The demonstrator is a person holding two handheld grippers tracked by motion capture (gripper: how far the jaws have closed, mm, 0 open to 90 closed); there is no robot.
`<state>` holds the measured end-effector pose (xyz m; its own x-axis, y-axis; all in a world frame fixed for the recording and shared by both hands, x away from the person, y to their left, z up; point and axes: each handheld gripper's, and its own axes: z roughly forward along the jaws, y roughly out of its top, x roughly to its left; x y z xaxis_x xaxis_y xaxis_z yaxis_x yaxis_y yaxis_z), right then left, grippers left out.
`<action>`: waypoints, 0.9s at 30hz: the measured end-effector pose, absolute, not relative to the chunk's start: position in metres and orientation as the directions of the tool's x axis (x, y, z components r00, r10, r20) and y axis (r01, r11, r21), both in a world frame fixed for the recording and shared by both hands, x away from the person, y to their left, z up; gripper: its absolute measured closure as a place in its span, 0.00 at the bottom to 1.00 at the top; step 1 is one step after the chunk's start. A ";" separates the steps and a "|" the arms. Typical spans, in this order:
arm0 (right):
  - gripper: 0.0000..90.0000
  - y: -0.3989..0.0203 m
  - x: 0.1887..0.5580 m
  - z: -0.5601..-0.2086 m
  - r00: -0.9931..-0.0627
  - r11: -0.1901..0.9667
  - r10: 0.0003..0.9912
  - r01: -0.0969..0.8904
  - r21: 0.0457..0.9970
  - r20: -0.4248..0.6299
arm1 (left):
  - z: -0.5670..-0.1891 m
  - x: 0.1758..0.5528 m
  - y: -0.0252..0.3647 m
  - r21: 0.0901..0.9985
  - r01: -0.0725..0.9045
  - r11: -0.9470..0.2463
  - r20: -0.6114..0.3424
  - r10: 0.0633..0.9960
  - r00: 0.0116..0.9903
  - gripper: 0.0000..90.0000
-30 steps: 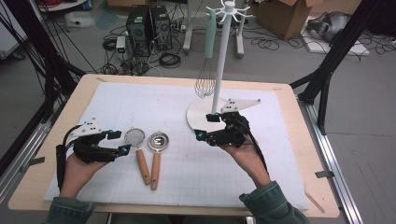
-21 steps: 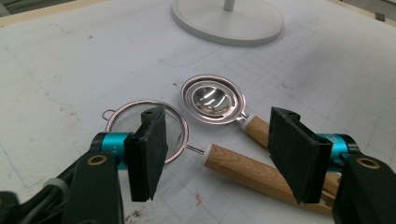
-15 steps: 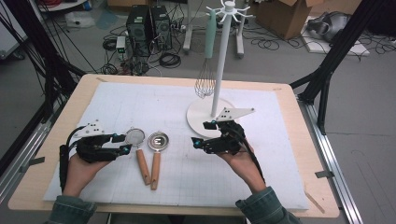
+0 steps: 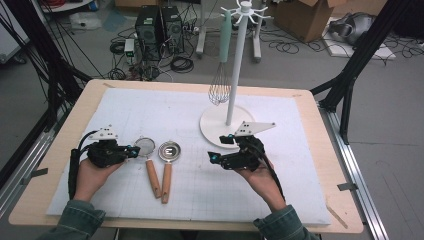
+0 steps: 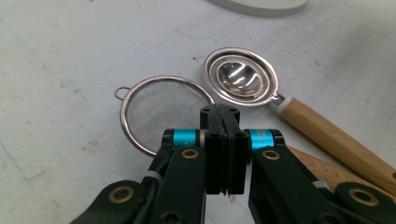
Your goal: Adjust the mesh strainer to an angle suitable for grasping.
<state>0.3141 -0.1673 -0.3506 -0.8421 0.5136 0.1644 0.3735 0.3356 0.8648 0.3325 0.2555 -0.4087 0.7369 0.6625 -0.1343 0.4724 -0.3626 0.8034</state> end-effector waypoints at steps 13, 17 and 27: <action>0.34 -0.165 0.312 -0.363 -0.847 0.354 0.502 0.385 0.853 0.174 | -0.410 0.363 0.247 0.749 0.511 -0.421 -0.097 0.694 0.714 1.00; 0.34 -0.168 0.311 -0.365 -0.845 0.346 0.505 0.388 0.854 0.179 | -0.417 0.369 0.245 0.723 0.529 -0.445 -0.088 0.700 0.709 1.00; 0.34 -0.172 0.311 -0.370 -0.841 0.339 0.508 0.393 0.855 0.185 | -0.427 0.378 0.241 0.681 0.553 -0.480 -0.065 0.712 0.699 1.00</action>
<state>0.3107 -0.1721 -0.3698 -0.8413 0.5078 0.1854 0.3928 0.3387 0.8550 0.3775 0.2411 -0.4275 0.6991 0.7120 -0.0654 0.5530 -0.4804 0.6808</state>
